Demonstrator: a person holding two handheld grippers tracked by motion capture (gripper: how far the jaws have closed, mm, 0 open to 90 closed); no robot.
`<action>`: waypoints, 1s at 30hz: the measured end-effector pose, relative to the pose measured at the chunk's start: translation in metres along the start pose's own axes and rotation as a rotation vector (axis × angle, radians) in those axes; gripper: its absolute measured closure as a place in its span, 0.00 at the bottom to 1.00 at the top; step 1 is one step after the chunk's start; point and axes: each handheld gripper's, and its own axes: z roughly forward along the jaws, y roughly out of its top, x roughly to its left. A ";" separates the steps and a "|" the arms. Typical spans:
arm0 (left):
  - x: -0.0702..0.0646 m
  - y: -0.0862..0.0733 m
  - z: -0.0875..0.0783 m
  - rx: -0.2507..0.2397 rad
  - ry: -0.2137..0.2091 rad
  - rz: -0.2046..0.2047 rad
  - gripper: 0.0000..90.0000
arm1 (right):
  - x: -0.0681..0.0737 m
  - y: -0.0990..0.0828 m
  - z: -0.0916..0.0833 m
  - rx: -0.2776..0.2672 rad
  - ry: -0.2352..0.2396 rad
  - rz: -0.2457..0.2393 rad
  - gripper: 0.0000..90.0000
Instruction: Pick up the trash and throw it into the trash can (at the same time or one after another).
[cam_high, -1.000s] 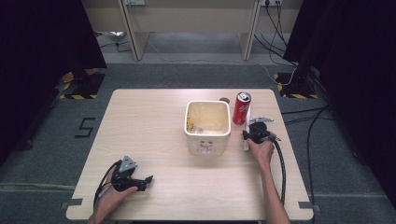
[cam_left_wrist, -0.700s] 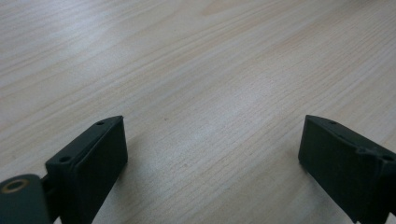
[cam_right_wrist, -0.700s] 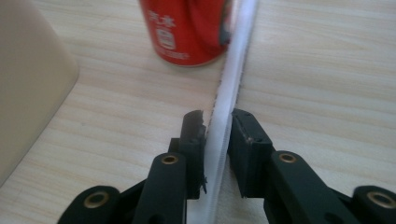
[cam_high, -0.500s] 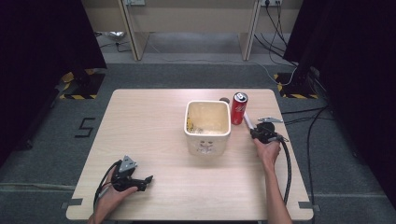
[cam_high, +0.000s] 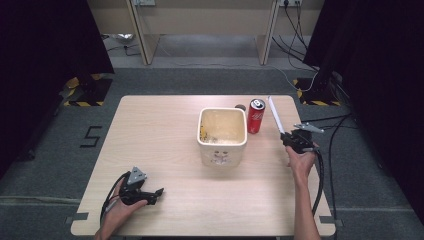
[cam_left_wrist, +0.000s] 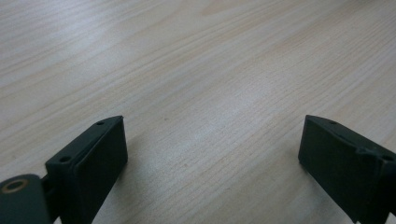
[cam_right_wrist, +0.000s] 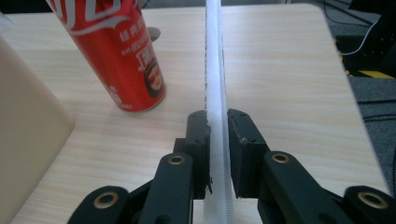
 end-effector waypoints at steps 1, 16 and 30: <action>0.000 0.000 0.000 0.001 0.001 0.000 0.08 | -0.003 0.002 -0.006 -0.020 0.002 0.009 0.88; 0.000 0.000 0.000 0.000 0.004 -0.002 0.08 | -0.002 0.014 -0.032 -0.080 0.023 -0.003 0.88; 0.000 0.000 0.000 -0.001 0.004 -0.003 0.08 | 0.009 0.032 -0.054 -0.137 0.056 -0.034 0.88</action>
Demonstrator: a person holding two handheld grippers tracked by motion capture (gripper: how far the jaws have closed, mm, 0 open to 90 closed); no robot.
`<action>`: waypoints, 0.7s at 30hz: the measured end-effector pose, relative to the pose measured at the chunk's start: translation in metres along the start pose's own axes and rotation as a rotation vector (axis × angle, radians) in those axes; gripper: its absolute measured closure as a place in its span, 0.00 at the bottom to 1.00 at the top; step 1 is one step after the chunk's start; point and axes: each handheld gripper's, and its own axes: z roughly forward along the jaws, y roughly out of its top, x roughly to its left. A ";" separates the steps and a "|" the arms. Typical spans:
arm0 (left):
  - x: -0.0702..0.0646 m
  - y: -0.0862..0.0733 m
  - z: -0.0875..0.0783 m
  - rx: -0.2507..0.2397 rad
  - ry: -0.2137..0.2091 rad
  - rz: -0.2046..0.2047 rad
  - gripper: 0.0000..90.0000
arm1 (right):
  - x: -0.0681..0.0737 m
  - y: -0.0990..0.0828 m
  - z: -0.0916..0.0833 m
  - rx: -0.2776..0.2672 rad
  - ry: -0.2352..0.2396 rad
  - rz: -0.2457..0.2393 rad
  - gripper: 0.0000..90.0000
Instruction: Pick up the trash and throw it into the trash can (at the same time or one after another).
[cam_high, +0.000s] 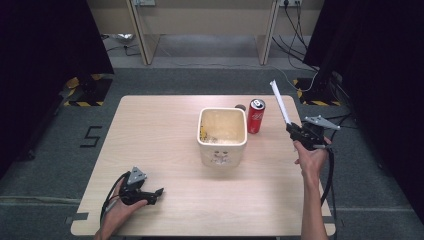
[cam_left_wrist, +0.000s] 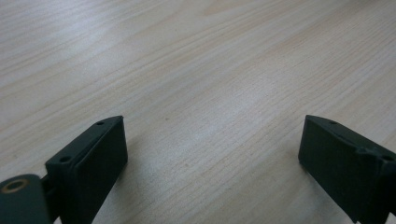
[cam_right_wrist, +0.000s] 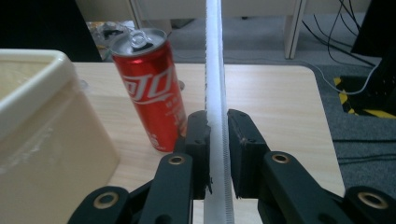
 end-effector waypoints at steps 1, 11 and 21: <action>0.000 0.000 0.000 0.000 0.000 0.000 0.08 | 0.002 0.001 -0.002 -0.005 0.006 -0.007 0.88; 0.000 0.000 0.000 0.000 0.001 -0.001 0.08 | 0.019 0.019 -0.014 -0.032 0.052 -0.051 0.88; 0.000 0.000 0.000 0.000 0.001 -0.001 0.08 | 0.042 0.036 -0.015 -0.055 0.107 -0.093 0.88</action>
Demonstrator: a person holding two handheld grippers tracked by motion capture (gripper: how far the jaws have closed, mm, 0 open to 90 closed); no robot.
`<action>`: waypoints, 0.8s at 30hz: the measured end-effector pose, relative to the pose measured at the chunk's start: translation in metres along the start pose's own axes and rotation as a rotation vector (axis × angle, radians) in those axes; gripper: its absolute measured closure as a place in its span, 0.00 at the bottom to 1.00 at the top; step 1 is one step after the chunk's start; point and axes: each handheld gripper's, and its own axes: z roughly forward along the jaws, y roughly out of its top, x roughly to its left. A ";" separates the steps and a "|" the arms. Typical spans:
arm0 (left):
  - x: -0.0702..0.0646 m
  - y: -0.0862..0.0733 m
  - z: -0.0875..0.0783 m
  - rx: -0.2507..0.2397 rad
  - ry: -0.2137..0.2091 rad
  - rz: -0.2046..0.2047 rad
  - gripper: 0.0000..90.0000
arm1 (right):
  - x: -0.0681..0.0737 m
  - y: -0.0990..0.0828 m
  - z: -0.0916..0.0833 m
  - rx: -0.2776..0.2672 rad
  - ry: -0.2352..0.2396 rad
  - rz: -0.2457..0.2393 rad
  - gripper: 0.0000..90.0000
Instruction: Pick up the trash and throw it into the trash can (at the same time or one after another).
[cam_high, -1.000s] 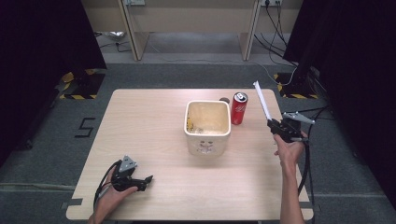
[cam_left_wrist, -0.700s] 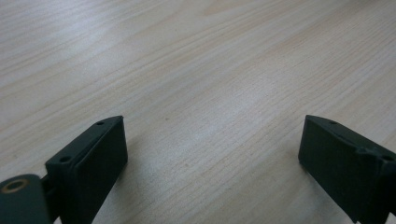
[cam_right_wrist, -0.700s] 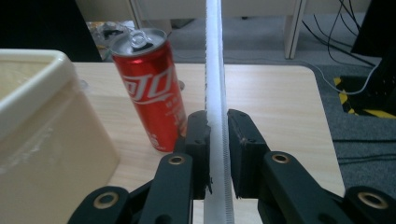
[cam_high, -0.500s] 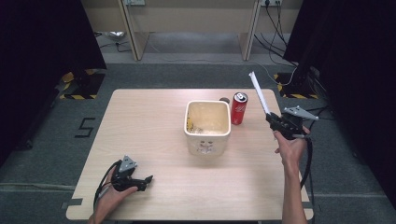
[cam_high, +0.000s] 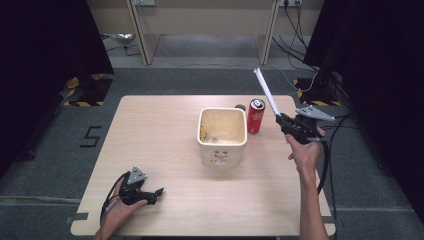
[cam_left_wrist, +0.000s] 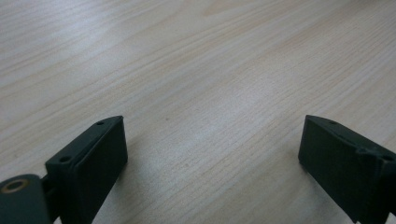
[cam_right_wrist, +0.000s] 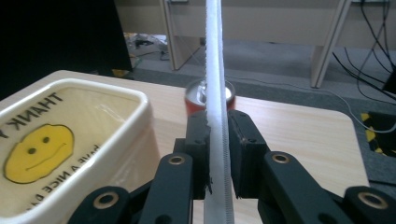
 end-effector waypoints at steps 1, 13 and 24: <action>0.000 0.000 0.000 0.000 0.000 0.000 0.08 | 0.002 0.002 0.001 -0.001 0.007 -0.004 0.88; 0.000 0.000 0.000 0.003 0.000 0.003 0.08 | 0.037 0.018 0.016 0.001 0.089 -0.057 0.88; 0.000 0.000 0.000 0.000 0.000 0.000 0.08 | 0.068 0.028 0.036 0.007 0.145 -0.101 0.88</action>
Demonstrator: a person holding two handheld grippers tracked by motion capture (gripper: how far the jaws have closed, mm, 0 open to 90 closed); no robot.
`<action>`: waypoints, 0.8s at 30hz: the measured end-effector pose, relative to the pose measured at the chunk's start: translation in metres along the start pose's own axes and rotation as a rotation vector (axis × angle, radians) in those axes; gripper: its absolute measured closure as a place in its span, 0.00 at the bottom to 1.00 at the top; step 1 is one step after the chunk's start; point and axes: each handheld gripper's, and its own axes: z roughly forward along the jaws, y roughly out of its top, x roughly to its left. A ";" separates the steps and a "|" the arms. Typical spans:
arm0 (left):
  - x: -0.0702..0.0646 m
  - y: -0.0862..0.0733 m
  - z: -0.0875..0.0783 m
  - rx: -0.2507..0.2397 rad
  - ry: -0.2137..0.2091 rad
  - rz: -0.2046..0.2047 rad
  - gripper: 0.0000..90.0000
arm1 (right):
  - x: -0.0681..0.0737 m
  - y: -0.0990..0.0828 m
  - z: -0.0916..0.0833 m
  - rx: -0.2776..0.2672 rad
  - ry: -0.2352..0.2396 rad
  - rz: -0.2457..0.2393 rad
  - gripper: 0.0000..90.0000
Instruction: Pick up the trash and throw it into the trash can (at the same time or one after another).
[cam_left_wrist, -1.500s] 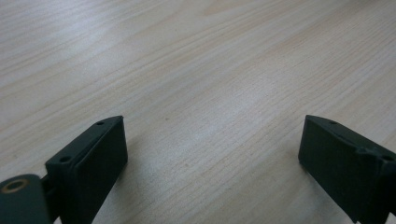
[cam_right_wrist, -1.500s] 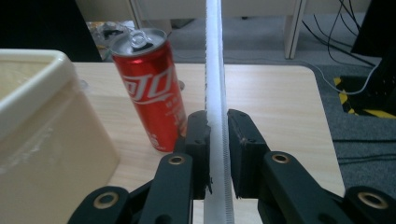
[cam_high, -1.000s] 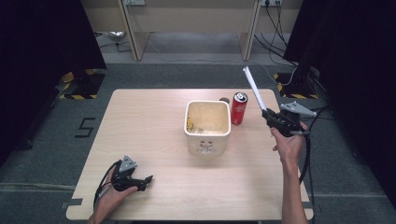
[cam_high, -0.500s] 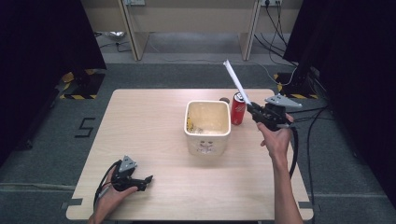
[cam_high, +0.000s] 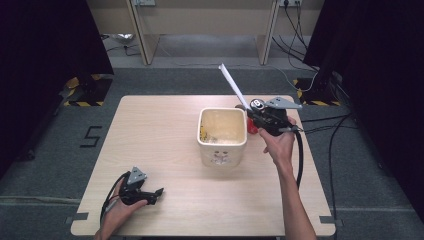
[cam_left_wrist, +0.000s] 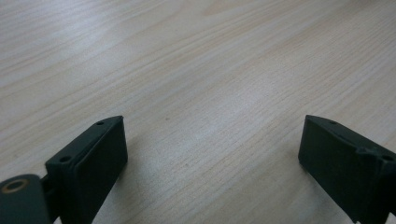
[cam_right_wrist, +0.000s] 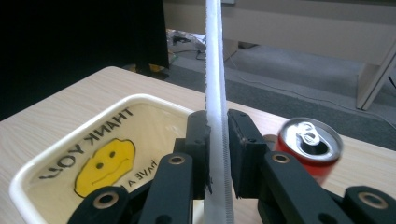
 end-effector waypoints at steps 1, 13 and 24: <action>0.000 0.000 0.000 0.000 0.000 0.000 0.08 | 0.003 0.001 0.002 -0.002 0.004 -0.003 0.88; 0.000 0.000 0.000 0.000 0.000 0.000 0.08 | 0.026 0.010 0.022 0.011 0.061 -0.033 0.88; 0.000 0.000 0.000 0.002 -0.002 0.001 0.08 | 0.039 0.007 0.042 0.051 0.103 -0.046 0.88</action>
